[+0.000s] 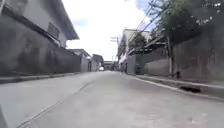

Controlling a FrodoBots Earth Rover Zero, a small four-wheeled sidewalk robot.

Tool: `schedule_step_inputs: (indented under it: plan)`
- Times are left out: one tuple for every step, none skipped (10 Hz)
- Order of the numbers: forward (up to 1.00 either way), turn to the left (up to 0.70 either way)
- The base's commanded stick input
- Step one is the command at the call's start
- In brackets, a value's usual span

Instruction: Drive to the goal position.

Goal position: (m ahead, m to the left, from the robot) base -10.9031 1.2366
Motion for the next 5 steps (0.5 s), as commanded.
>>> schedule_step_inputs:
  plan:
    - [0.70,0.00]
    - [0.70,0.00]
    - [0.70,0.00]
    - [0.70,0.00]
    - [0.70,0.00]
